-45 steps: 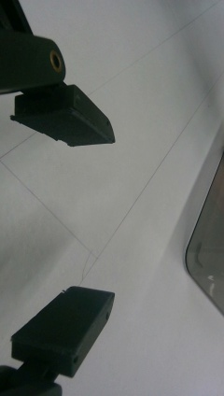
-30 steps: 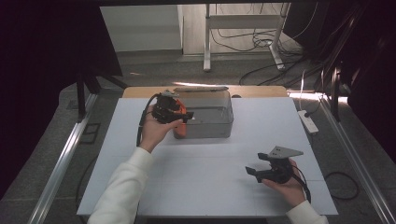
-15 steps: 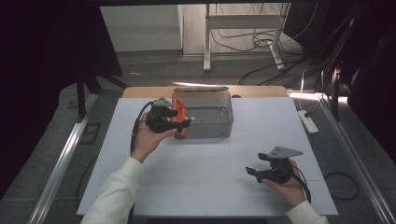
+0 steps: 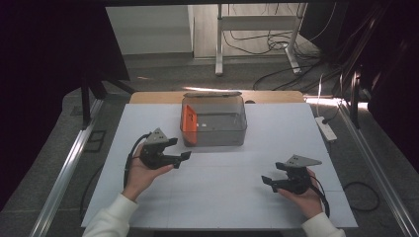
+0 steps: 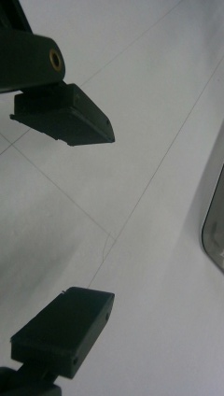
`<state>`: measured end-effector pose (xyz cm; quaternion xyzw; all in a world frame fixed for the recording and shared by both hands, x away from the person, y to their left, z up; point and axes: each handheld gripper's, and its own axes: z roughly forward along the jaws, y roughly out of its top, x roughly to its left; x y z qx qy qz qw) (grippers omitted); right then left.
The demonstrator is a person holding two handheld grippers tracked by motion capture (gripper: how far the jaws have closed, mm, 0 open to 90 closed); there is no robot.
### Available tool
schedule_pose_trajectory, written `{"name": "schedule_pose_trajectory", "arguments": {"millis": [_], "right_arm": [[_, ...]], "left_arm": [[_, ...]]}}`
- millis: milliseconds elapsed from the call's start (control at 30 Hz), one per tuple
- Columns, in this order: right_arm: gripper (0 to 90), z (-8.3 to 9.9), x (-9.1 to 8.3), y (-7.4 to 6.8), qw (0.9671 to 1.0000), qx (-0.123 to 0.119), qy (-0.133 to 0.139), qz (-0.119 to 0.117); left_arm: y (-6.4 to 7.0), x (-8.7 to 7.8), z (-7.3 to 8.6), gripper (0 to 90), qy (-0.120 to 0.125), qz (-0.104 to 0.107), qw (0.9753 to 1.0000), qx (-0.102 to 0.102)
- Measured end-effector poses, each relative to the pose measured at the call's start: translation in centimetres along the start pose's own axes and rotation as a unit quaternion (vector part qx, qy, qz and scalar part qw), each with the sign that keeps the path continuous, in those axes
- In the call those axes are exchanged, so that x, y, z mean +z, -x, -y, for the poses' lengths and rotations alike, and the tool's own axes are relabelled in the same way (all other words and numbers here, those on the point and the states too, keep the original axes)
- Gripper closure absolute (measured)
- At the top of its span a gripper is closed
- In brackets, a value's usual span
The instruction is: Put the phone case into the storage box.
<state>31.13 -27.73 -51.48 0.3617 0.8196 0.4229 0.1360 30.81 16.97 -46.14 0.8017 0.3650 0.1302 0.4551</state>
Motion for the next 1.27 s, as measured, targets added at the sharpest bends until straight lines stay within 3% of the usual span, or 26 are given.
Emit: {"name": "schedule_pose_trajectory", "arguments": {"millis": [267,333,600,1267], "right_arm": [[19.4,0.4,-0.5,0.0,0.9999,0.008,0.001,0.007],[19.4,0.5,-0.7,0.1,0.9999,0.013,0.004,0.009],[19.4,1.0,-1.6,0.6,0.9997,0.021,0.012,0.009],[19.4,0.9,-1.6,0.6,0.9997,0.017,0.016,0.006]], "left_arm": [[0.2,-1.2,3.3,23.2,0.01,0.003,0.9999,-0.008],[0.2,-1.7,4.5,24.1,0.022,-0.019,0.9995,-0.012],[-0.6,-2.6,7.4,23.1,0.009,-0.026,0.9991,-0.034],[-0.5,-1.9,7.7,20.7,-0.003,-0.032,0.9992,-0.024]]}}
